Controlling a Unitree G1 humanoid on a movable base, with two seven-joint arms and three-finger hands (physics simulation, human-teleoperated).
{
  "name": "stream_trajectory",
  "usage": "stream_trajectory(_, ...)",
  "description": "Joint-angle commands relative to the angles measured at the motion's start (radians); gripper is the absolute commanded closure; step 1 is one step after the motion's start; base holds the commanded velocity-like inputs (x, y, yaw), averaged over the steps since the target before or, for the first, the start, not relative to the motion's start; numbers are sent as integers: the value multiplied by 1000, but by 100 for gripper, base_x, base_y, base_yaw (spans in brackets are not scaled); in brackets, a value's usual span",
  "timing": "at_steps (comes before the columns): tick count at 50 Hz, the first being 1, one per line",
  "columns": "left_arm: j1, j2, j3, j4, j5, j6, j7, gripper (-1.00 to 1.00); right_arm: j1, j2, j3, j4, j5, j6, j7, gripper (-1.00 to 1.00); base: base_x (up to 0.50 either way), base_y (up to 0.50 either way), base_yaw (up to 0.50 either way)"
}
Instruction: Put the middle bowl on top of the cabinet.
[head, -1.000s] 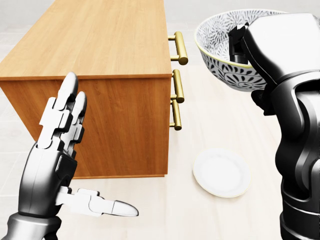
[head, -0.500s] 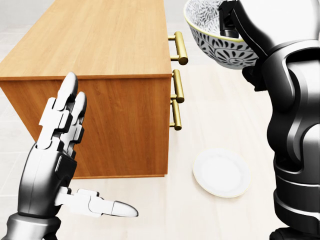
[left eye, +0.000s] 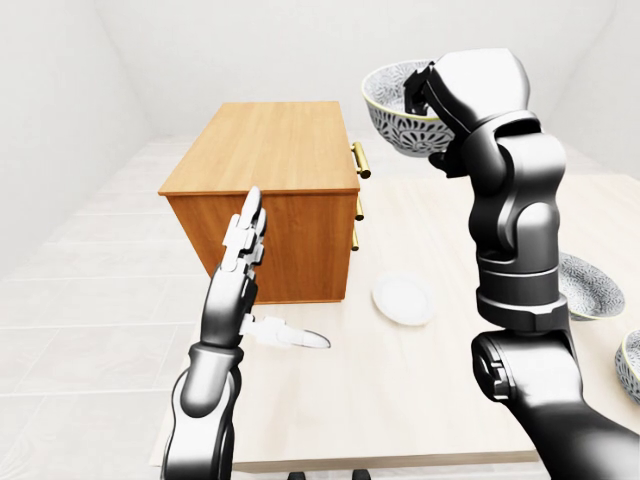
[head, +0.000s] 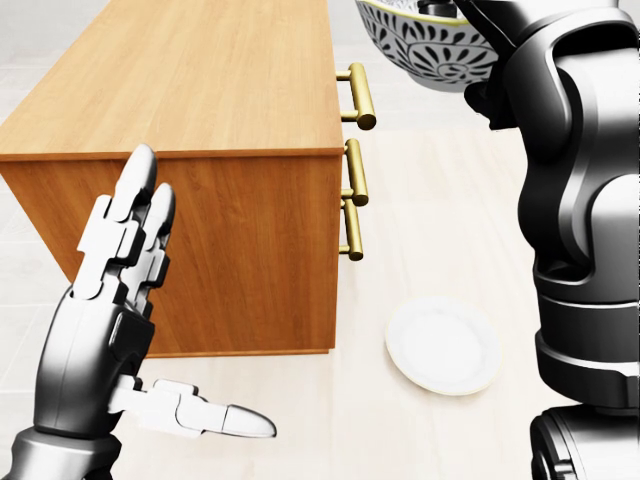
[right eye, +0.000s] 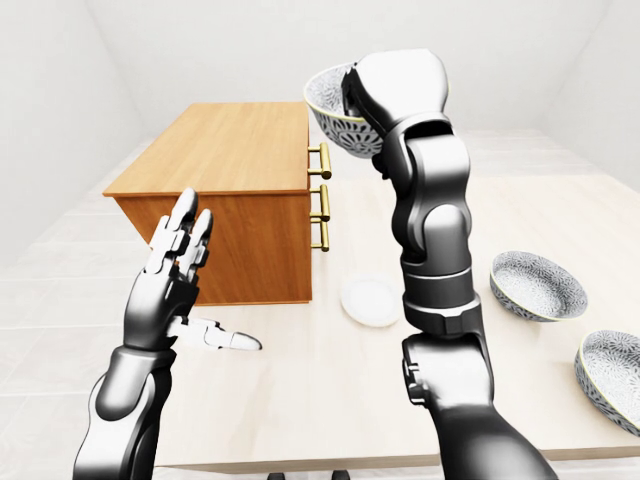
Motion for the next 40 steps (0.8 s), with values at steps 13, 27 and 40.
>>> stream_trajectory(13,9,2,-4,9,-2,0,-4,-100,-164,14,21,221,32,-1,-134,100,0,0,0)
stream_trajectory(27,4,12,-16,3,27,0,-7,-100,-232,42,45,362,51,-14,-225,100,0,0,0)
stream_trajectory(40,3,2,-14,14,18,0,-11,-100,-371,99,80,659,47,-62,-375,100,0,0,0)
